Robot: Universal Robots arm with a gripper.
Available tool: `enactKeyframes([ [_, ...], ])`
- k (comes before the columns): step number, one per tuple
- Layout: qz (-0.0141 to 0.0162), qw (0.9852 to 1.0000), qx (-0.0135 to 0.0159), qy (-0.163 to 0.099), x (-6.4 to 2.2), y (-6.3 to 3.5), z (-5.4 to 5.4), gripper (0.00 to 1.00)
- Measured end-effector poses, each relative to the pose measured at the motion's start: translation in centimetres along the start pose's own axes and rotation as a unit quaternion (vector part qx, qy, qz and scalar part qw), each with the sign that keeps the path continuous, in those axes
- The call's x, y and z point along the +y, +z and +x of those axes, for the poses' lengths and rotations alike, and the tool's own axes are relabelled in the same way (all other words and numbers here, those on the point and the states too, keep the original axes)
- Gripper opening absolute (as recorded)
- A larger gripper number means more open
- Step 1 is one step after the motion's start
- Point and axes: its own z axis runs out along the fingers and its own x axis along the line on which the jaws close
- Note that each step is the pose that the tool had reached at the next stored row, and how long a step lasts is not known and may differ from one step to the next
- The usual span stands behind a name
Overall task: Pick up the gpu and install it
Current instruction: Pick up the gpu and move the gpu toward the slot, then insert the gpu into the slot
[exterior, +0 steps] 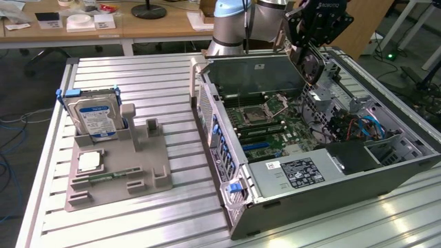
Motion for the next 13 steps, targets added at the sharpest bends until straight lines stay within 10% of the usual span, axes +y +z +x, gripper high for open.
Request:
enactKeyframes([
  [13,-0.0001,1.0,0.0002,-0.008,0.0,0.0,0.0,0.28],
])
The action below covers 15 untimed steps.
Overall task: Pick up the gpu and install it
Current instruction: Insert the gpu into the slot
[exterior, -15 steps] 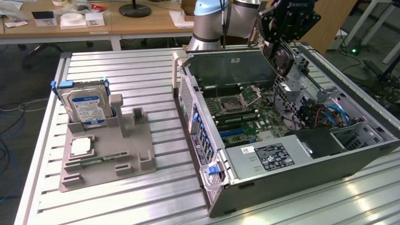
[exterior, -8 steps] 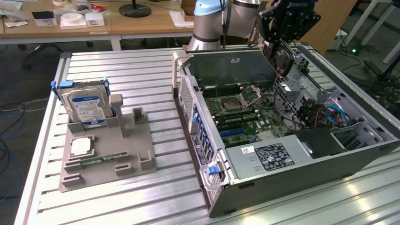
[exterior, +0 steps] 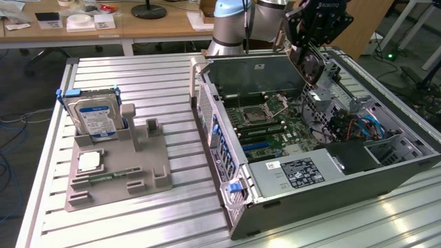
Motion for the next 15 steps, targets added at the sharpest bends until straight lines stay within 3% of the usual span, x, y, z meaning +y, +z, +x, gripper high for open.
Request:
enactKeyframes([
  [4,-0.0005,0.9996,0.001,-0.029,0.0,0.0,0.0,0.28],
  [8,-0.0012,0.9981,0.002,-0.062,0.0,0.0,0.0,0.28],
  [12,-0.0018,0.9953,0.0032,-0.097,0.0,0.0,0.0,0.28],
  [15,-0.0023,0.9923,0.004,-0.124,0.0,0.0,0.0,0.28],
])
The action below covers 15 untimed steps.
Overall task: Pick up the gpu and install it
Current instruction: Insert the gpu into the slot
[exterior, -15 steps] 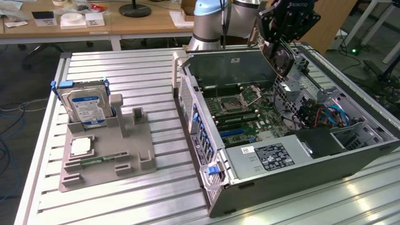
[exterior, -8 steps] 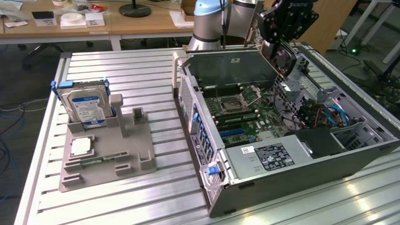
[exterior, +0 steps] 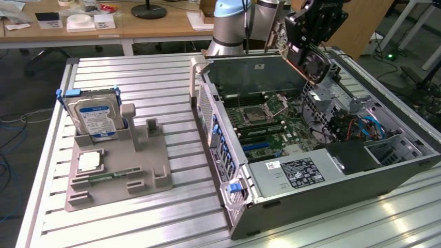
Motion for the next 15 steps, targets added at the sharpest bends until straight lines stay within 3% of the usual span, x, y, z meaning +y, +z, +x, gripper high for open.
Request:
enactKeyframes([
  [7,-0.0009,0.9984,0.0019,-0.057,0.0,0.0,0.0,0.28],
  [15,-0.002,0.9922,0.0041,-0.124,0.0,0.01,0.0,0.28],
])
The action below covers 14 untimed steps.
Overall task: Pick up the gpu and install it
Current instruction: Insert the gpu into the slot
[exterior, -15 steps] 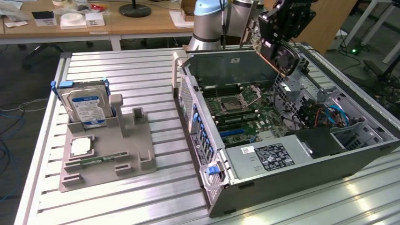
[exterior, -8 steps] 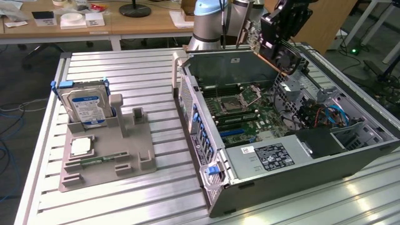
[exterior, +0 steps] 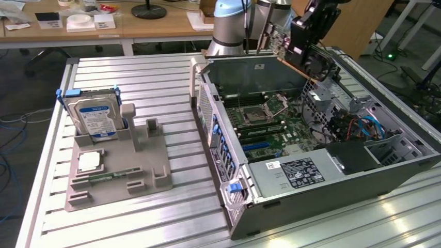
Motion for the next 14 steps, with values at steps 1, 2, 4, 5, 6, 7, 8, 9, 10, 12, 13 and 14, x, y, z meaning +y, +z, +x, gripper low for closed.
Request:
enactKeyframes([
  [1,-0.0001,1.0,0.0002,-0.006,0.0,0.0,0.0,0.28],
  [2,-0.0001,0.9999,0.0005,-0.012,0.0,0.0,0.0,0.28],
  [4,-0.0002,0.9997,0.0009,-0.026,0.0,0.01,0.0,0.28],
  [5,-0.0003,0.9994,0.0012,-0.035,0.0,0.0,0.0,0.28],
  [6,-0.0005,0.9991,0.0015,-0.043,0.0,0.0,0.0,0.28],
  [7,-0.0007,0.9986,0.0018,-0.053,0.0,0.0,0.0,0.28],
  [8,-0.0008,0.9981,0.0021,-0.062,0.0,0.0,0.0,0.28],
  [9,-0.001,0.9975,0.0024,-0.071,0.0,0.0,0.0,0.28],
  [10,-0.0011,0.9968,0.0027,-0.08,0.0,0.0,0.0,0.28],
  [12,-0.0014,0.9952,0.0032,-0.097,0.0,0.01,0.0,0.28],
  [13,-0.0015,0.9943,0.0036,-0.107,0.0,0.0,0.0,0.28],
  [14,-0.0015,0.9934,0.0039,-0.115,0.0,0.0,0.0,0.28],
])
